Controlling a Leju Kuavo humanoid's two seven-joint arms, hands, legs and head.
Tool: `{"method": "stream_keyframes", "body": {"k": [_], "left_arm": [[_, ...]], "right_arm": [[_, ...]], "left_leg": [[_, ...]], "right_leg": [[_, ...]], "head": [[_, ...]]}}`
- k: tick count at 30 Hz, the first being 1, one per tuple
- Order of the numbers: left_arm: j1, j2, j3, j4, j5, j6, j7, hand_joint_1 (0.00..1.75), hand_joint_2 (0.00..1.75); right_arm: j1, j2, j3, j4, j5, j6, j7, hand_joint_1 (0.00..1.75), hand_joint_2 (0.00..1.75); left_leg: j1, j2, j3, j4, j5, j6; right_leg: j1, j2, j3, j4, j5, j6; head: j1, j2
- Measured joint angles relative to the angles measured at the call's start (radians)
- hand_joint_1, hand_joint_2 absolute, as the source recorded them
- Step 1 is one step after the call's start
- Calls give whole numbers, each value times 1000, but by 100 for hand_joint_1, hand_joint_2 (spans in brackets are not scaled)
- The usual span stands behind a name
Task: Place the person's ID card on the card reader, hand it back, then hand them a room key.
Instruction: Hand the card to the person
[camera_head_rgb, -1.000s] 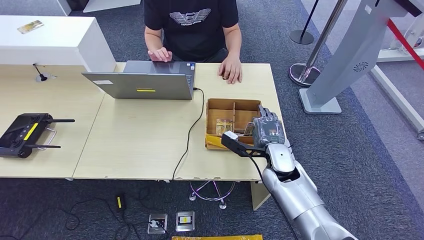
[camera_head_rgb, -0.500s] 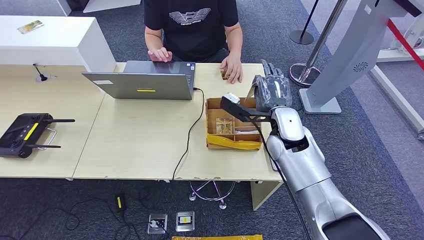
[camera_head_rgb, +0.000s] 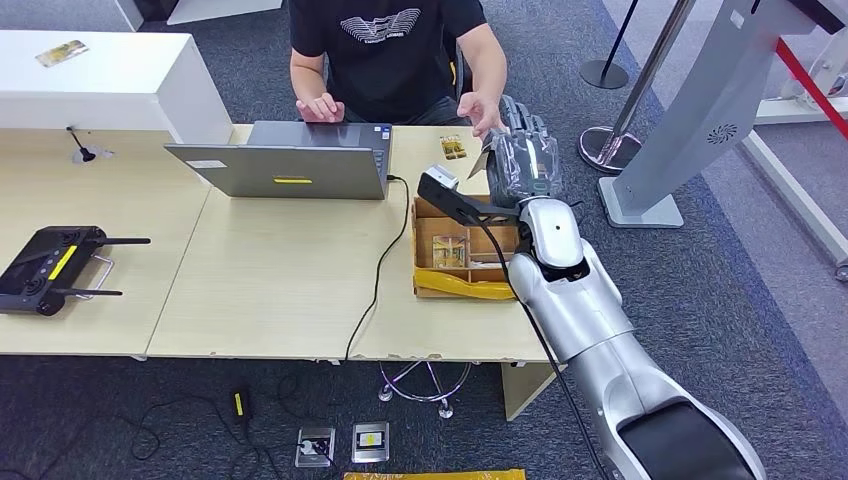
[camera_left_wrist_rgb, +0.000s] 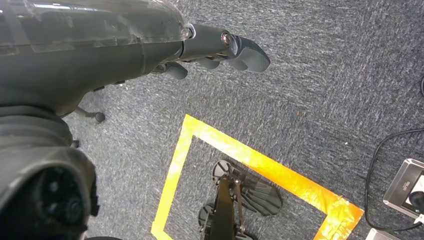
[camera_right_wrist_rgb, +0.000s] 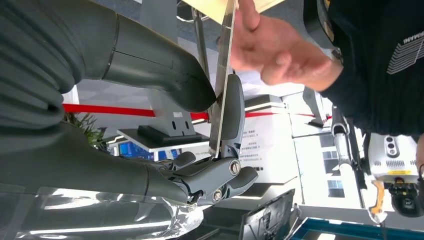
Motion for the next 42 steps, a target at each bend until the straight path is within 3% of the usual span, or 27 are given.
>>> {"method": "stream_keyframes", "body": {"k": [15, 17, 19, 20, 21, 30, 34, 38, 42], "left_arm": [[0, 5, 0, 0, -7, -10, 0, 0, 0], [0, 5, 0, 0, -7, -10, 0, 0, 0], [0, 5, 0, 0, -7, -9, 0, 0, 0], [0, 5, 0, 0, -7, -8, 0, 0, 0], [0, 5, 0, 0, -7, -6, 0, 0, 0], [0, 5, 0, 0, -5, -2, 1, 0, 0], [1, 6, 0, 0, -4, -4, 3, 0, 0], [3, 11, 0, 0, -3, -16, 2, 0, 0], [10, 22, 0, 0, 12, -50, -44, 0, 0]], "right_arm": [[-11, 27, 0, 97, 2, -3, 2, 175, 175], [-11, 28, 0, 101, 5, -2, 5, 96, 175], [-11, 29, 0, 104, 10, -1, 7, 8, 87], [-11, 29, 0, 106, 11, -4, 8, 0, 44], [-10, 29, 0, 107, 12, -8, 8, 0, 0], [-10, 34, 0, 123, 14, -3, 4, 0, 0], [-11, 27, -10, 124, -55, 14, -5, 0, 0], [-34, -18, -56, 131, -201, 33, -33, 0, 0], [-82, -123, -120, 154, -270, 32, -68, 0, 0]], "left_leg": [[0, 0, 0, 0, 0, 0], [0, 0, 0, 0, 0, 0], [0, 0, 0, 0, 0, 0], [0, 0, 0, 0, 0, 0], [0, 0, 0, 0, 0, 0], [0, 0, 0, 0, 0, 0], [0, 0, 0, 0, 0, 0], [0, 0, 0, 0, 0, 0], [0, -2, 0, 1, 0, 0]], "right_leg": [[0, 0, 0, 0, 0, 0], [0, 0, 0, 0, 0, 0], [0, 0, 0, 0, 0, 0], [0, 0, 0, 0, 0, 0], [0, 0, 0, 0, 0, 0], [0, 0, 0, 0, 0, 0], [0, 0, -1, 0, 0, 0], [0, 0, -1, -1, 0, 0], [0, -1, 0, -2, 1, 1]], "head": [[0, 0], [0, 0], [0, 0], [0, 0], [0, 0], [0, 0], [0, 0], [0, 0], [0, 0]]}}
